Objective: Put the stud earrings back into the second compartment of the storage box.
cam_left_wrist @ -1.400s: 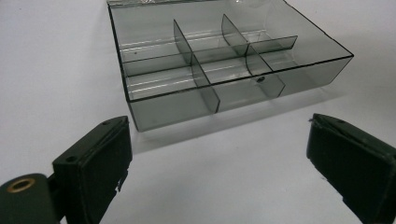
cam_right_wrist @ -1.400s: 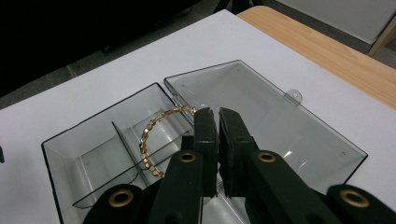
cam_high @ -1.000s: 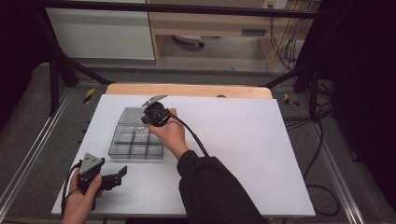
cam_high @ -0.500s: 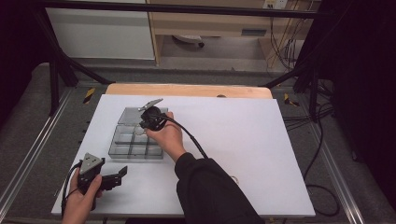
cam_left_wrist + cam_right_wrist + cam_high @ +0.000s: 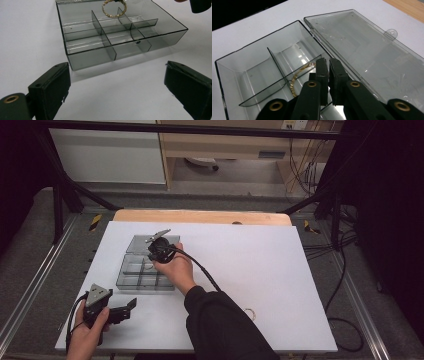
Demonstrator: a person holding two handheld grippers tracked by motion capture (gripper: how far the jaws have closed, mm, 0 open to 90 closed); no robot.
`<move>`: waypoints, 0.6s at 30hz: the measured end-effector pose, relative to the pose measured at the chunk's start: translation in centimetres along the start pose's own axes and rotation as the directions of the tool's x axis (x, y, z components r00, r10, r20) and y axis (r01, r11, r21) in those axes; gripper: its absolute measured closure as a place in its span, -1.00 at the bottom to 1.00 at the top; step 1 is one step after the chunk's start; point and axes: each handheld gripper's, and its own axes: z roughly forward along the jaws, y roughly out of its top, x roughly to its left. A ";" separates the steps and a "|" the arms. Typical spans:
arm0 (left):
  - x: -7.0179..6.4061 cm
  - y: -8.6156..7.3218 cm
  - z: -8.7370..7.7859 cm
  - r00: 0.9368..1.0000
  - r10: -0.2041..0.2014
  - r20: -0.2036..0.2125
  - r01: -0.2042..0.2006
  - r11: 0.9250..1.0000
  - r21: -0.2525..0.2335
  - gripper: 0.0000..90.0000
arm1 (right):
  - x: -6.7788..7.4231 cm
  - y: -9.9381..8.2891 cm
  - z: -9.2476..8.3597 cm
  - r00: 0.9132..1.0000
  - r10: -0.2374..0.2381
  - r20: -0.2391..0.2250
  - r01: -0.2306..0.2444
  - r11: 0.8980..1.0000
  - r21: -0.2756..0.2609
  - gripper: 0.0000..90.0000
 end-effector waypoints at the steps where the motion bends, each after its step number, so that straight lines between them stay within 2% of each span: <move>1: 0.0 0.0 0.0 1.000 0.000 0.000 0.000 1.000 -0.001 -0.84 | 0.0 0.0 0.0 1.000 0.008 -0.002 -0.008 1.000 -0.004 0.82; 9: 0.0 0.0 0.0 1.000 0.000 0.000 0.000 1.000 -0.002 -0.84 | 0.4 0.0 -1.6 1.000 0.014 -0.019 -0.015 0.999 -0.042 0.69; 13: 0.0 0.0 0.0 1.000 0.000 0.000 0.000 1.000 0.000 -0.84 | 0.5 -0.2 -2.8 0.999 0.037 -0.035 -0.039 0.997 -0.062 0.43; 18: 0.0 0.0 0.0 1.000 0.007 0.001 -0.007 1.000 0.003 -0.84 | 0.7 -0.5 -4.3 0.997 0.074 -0.029 -0.076 0.993 -0.086 0.01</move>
